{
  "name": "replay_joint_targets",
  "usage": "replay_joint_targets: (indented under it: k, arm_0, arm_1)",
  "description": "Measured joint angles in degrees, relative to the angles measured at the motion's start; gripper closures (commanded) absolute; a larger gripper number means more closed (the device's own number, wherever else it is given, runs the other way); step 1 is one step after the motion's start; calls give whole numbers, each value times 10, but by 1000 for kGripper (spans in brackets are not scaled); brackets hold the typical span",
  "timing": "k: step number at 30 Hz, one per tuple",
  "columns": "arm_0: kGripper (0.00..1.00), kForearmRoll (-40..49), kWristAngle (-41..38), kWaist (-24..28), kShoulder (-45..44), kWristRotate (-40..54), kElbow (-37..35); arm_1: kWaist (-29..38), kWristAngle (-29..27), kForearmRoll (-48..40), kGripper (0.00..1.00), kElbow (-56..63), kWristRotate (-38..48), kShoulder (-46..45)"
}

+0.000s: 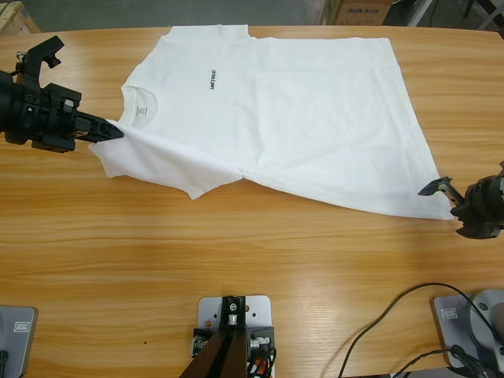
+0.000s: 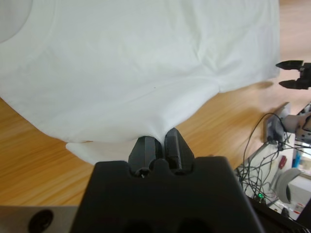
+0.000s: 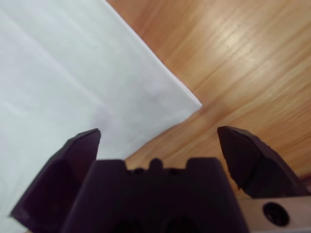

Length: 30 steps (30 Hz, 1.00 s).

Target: Fold clothes

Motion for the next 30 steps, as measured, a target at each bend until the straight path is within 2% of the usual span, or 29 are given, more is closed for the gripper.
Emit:
replay_joint_targets:
  k: [17, 27, 28, 30]
  arm_0:
    - [1000, 0, 0, 0, 0, 4, -4]
    - [1000, 0, 0, 0, 0, 5, -4]
    - [1000, 0, 0, 0, 0, 5, -4]
    - [1000, 0, 0, 0, 0, 5, -4]
  arm_1:
    - [0, 0, 17, 92, -16, -5, 43]
    - [3, 5, -22, 92, -24, -33, 51]
    - [3, 6, -22, 104, -24, -34, 52]
    - [3, 8, -23, 253, -24, -34, 54]
